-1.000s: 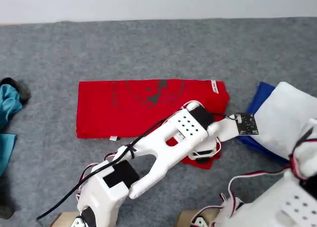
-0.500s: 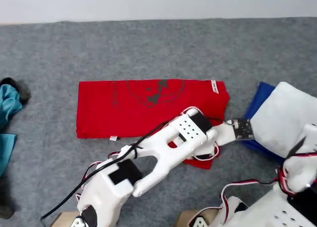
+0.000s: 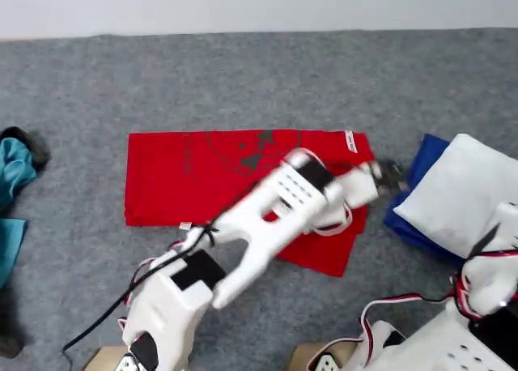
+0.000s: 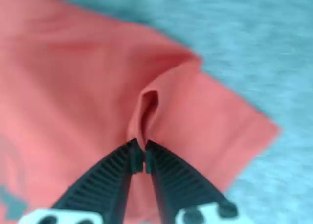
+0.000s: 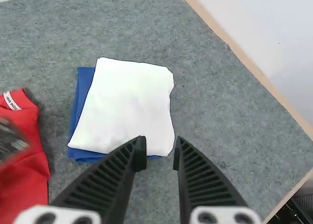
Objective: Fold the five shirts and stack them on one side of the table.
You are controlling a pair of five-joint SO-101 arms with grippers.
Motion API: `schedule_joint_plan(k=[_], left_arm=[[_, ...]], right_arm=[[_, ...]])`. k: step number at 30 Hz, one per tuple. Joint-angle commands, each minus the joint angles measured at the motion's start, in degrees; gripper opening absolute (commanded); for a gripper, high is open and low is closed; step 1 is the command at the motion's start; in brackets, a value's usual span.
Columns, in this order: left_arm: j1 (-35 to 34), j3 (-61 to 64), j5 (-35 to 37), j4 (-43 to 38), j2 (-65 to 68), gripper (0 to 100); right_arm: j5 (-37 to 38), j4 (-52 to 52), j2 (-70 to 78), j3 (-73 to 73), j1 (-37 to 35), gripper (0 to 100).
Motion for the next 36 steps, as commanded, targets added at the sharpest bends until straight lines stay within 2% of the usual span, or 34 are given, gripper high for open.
schedule_joint_plan(k=[1,7,15,25,27,31,36], left_arm=[[-4.6,-3.9,0.2,-1.0,-2.4,0],[-6.8,-4.7,-0.1,-4.7,-0.9,0],[-8.5,-14.6,-1.1,-3.4,8.1,1],[-12.0,-34.2,-3.6,7.6,18.3,1],[-12.1,-37.5,-3.7,10.4,19.8,4],[-12.1,-42.9,-3.3,15.6,21.8,18],[-13.4,-49.8,-3.6,20.6,21.9,19]], right_arm=[[0.5,2.2,-0.4,-0.3,0.6,10.1],[0.5,2.2,-0.4,-0.3,0.6,10.1],[0.5,2.2,-0.4,-0.3,0.6,10.1],[0.5,2.2,-0.3,-0.2,0.6,10.1],[0.5,2.2,-0.3,-0.2,0.6,10.1],[0.5,2.2,-0.3,-0.2,0.6,10.1],[0.5,2.3,-0.4,-0.2,0.6,10.1]])
